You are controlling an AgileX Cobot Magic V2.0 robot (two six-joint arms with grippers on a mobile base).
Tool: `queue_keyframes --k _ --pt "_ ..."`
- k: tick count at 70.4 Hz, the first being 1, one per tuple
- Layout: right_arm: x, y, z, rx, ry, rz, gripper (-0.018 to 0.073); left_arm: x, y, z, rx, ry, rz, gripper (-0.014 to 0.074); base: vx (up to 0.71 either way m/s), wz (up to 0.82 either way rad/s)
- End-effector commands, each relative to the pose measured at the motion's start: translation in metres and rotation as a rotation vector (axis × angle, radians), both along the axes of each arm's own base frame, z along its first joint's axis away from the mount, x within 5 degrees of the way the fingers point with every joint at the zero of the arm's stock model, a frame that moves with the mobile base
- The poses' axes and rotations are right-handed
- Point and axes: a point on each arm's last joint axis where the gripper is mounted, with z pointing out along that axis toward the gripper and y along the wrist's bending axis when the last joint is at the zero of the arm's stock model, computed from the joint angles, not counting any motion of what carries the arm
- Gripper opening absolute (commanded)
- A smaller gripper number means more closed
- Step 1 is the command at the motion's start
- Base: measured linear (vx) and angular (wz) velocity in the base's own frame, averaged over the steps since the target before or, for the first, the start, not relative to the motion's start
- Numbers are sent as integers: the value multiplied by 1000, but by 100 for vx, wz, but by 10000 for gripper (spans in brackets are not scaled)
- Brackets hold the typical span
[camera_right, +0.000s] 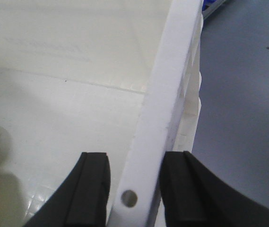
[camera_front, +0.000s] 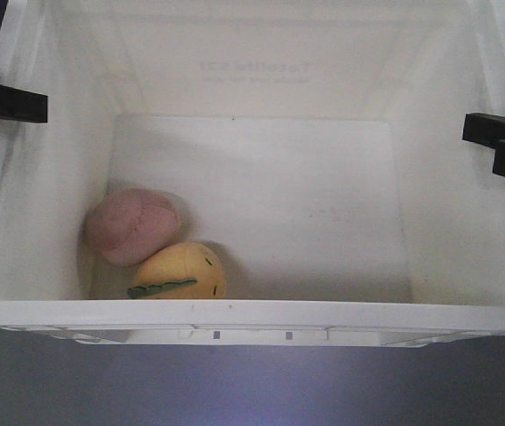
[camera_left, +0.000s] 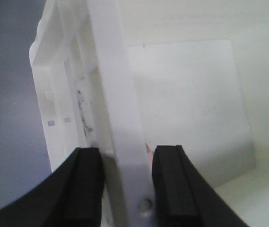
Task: Place moving items into box and shelve
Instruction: 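Keep both grippers clamped on the tote rims while driving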
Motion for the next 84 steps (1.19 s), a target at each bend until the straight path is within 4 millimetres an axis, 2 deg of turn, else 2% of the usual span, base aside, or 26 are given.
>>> queue_keyframes --k 1,40,84 --pt "-2 1 27 93 -146 -23 -4 -7 -8 32 -166 -154 -8 -6 28 -73" --pt "-2 1 27 93 -146 -23 -4 -7 -8 32 -166 -154 -8 -6 28 -63" --pt "-2 1 27 93 -146 -23 -4 -7 -8 32 -167 -154 -8 -6 30 -15"
